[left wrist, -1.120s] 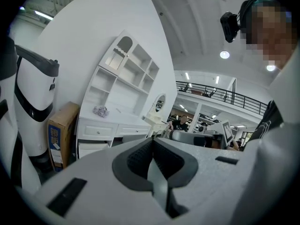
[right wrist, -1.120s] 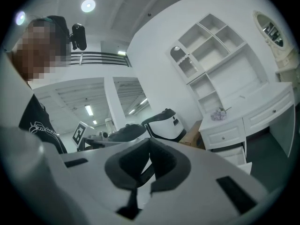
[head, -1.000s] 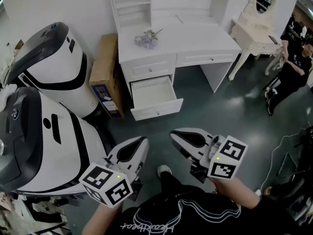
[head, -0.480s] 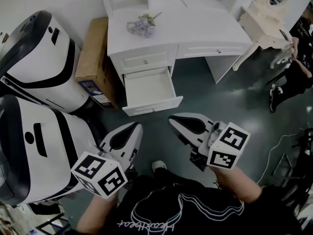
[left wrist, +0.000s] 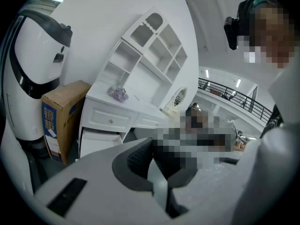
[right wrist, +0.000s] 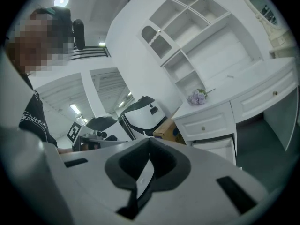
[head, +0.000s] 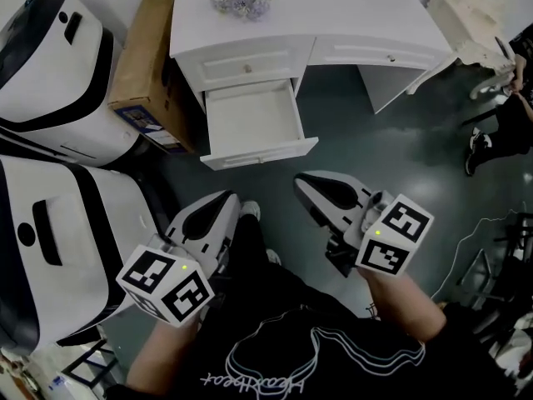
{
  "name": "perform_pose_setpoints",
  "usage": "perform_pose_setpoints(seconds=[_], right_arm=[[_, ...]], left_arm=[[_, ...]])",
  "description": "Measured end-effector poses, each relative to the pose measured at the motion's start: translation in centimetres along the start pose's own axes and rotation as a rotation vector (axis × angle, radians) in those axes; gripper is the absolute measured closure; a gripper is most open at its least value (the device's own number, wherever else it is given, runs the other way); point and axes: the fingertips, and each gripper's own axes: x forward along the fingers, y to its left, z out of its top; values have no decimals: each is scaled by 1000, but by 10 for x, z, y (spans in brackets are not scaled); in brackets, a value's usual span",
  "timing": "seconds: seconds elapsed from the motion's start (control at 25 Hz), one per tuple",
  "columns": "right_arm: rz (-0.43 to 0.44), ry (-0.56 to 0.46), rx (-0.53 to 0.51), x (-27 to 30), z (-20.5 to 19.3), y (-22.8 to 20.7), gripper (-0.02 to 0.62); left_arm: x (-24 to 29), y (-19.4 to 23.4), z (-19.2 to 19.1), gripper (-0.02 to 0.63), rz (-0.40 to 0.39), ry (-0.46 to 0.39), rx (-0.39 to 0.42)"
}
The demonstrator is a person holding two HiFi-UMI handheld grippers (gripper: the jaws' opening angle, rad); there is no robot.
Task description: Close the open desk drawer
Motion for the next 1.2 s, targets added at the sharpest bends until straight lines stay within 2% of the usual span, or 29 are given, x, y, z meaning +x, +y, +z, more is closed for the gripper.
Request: perform_pose_setpoints(seconds=[0.28, 0.56, 0.76, 0.92, 1.2], right_arm=[[-71, 33, 81, 26, -39, -62, 589], [-137, 91, 70, 61, -77, -107, 589], [-174, 144, 99, 83, -123, -135, 589], [-206, 190, 80, 105, -155, -159, 589], [-251, 278, -20, 140, -200, -196, 589]], left_arm=[[37, 55, -32, 601, 10, 37, -49], [69, 109, -58, 601, 45, 78, -47], [83, 142, -93, 601, 65, 117, -97], [95, 166, -120, 601, 77, 141, -137], [114, 199, -155, 601, 102, 160, -183]])
